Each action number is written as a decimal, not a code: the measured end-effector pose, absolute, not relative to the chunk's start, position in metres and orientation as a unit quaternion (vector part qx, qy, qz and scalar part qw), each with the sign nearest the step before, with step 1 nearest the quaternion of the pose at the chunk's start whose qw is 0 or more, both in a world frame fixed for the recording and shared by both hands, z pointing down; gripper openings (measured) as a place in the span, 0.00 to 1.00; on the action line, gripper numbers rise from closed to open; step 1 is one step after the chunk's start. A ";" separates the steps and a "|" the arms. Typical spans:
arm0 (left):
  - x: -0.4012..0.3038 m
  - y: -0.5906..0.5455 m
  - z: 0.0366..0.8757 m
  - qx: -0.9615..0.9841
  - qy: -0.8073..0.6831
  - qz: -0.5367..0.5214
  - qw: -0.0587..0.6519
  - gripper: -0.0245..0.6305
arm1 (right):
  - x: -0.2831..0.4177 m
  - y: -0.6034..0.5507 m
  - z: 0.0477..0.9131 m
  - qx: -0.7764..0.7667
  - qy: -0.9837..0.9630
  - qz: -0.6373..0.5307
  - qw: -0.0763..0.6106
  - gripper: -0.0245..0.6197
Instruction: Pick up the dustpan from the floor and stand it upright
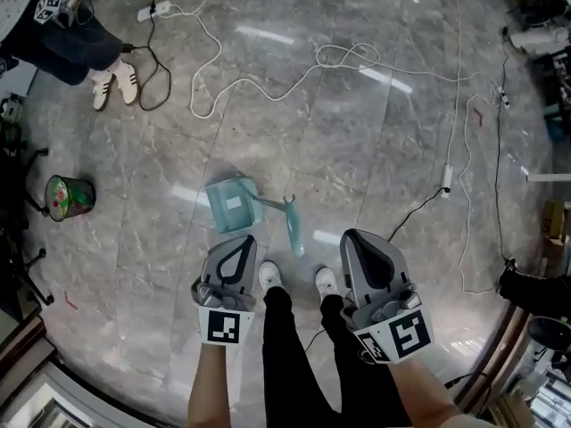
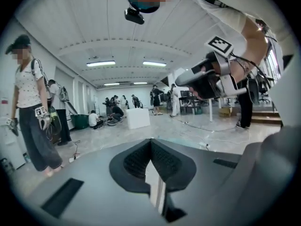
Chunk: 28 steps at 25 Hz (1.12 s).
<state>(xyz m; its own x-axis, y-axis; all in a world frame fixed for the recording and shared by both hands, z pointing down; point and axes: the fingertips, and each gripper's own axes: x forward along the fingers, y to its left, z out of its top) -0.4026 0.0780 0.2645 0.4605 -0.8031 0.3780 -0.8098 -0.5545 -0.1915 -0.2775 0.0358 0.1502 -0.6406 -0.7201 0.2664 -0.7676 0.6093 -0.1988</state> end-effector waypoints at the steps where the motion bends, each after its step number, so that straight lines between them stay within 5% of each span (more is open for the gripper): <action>1: -0.397 0.078 0.238 0.848 -0.485 0.214 0.007 0.05 | -0.278 0.034 0.132 0.407 -0.900 0.137 0.072 0.07; 6: -0.329 0.111 0.070 0.813 -0.575 0.035 0.083 0.05 | -0.250 0.071 0.026 0.367 -0.921 0.115 0.056 0.07; 13: -0.262 0.157 -0.090 0.804 -0.594 -0.013 0.017 0.05 | -0.226 0.128 -0.112 0.294 -0.955 0.020 -0.029 0.06; 28: -0.247 0.249 -0.175 0.802 -0.595 -0.008 -0.050 0.05 | -0.211 0.206 -0.175 0.283 -0.959 0.007 -0.022 0.06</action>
